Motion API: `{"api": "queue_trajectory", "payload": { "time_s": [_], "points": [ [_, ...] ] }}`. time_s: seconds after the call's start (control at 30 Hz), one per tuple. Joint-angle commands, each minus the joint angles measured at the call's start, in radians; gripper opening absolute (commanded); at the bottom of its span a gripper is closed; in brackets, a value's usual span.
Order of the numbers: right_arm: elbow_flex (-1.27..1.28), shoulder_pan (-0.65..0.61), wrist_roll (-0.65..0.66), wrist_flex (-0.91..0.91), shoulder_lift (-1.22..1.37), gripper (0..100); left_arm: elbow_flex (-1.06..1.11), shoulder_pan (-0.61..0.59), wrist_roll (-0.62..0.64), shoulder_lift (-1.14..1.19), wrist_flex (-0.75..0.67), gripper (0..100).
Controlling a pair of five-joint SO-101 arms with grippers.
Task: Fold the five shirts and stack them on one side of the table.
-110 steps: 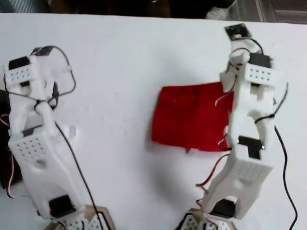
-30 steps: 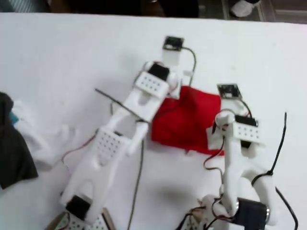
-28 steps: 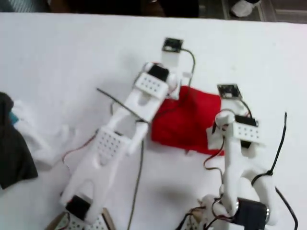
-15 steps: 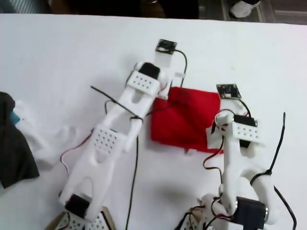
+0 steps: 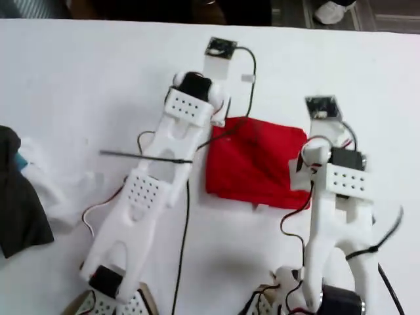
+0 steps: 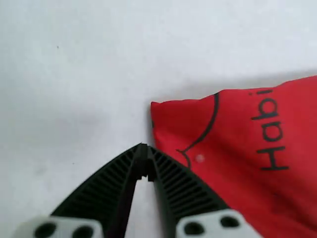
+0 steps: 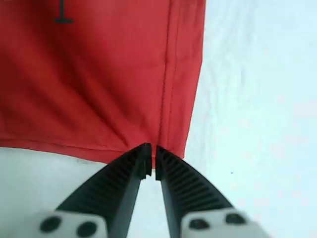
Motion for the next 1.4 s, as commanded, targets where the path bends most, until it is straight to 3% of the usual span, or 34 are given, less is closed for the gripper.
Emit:
{"api": "queue_trajectory", "payload": {
  "time_s": [0.0,0.23,0.47,0.7,0.9,1.1,1.37],
  "points": [
    [-0.164,0.012,-0.061,0.044,-0.045,2.2,-0.05,0.029,-0.063,-0.086,0.046,3],
    [-0.436,0.01,-0.172,0.056,0.251,2.1,0.216,0.055,-0.071,-0.244,0.046,3],
    [-0.821,0.01,-0.244,0.255,0.587,2.1,0.714,0.043,-0.008,-0.569,0.005,3],
    [-1.028,0.005,-0.264,0.348,0.754,2.1,1.326,0.063,0.101,-0.936,-0.327,3],
    [-1.034,0.004,-0.258,0.341,0.865,2.1,1.794,0.135,0.123,-1.231,-0.723,3],
    [-1.034,-0.016,-0.255,0.341,0.947,2.2,1.991,0.158,0.123,-1.289,-0.908,3],
    [-1.036,-0.085,-0.262,0.302,0.963,2.2,2.109,0.158,0.123,-1.289,-0.881,3]
  ]
}}
